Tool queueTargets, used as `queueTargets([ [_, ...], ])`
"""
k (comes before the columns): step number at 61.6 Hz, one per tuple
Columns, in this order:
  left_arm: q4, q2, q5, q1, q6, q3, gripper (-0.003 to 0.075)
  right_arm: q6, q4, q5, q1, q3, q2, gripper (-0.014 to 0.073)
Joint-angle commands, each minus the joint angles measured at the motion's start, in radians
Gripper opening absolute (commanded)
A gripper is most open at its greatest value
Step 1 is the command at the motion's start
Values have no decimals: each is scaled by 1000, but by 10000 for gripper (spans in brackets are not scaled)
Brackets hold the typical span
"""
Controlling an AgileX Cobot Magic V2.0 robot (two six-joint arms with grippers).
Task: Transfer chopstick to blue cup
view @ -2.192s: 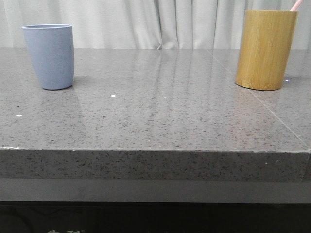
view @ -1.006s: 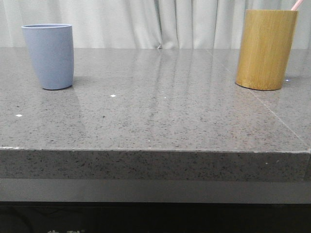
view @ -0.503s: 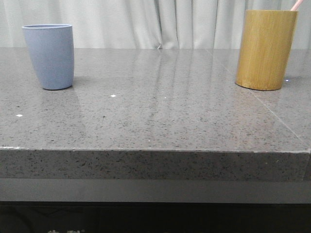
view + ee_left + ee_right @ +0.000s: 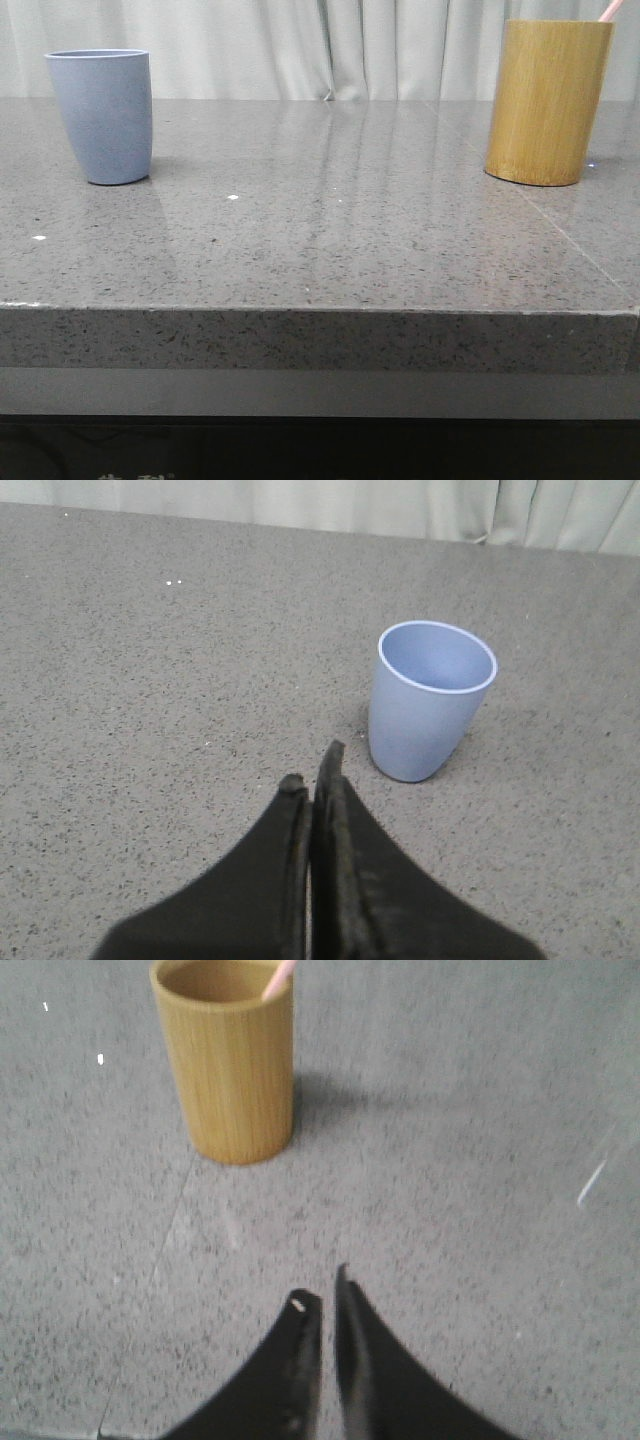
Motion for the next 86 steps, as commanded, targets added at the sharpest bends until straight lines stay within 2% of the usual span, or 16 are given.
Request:
queueTargets([
  [1, -3, 9, -69, 3, 27, -29, 129, -6, 0, -38, -4, -26, 18, 281],
  [4, -3, 11, -69, 3, 32, -29, 253, -6, 1, -33, -2, -26, 20, 425],
  [8, -3, 14, -74, 3, 32, -29, 401, -6, 6, -29, -1, -26, 20, 545],
  [10, -3, 16, -74, 3, 32, -31, 449, -6, 7, -23, 2, -26, 20, 573],
  [13, -3, 23, -74, 1, 32, -39, 477, -6, 15, -18, 5, -26, 20, 578],
  [24, -1, 103, -20, -54, 46, -128, 450, -15, 34, 7, 16, -26, 20, 578],
  [36, 1, 280, 111, -109, 66, -309, 440, -16, 34, 12, 16, -26, 20, 578],
  [65, 28, 767, 415, -120, 66, -759, 440, -16, 34, 18, 16, -26, 20, 578],
  [86, 28, 994, 473, -120, 66, -951, 440, -16, 34, 20, 16, -26, 20, 578],
])
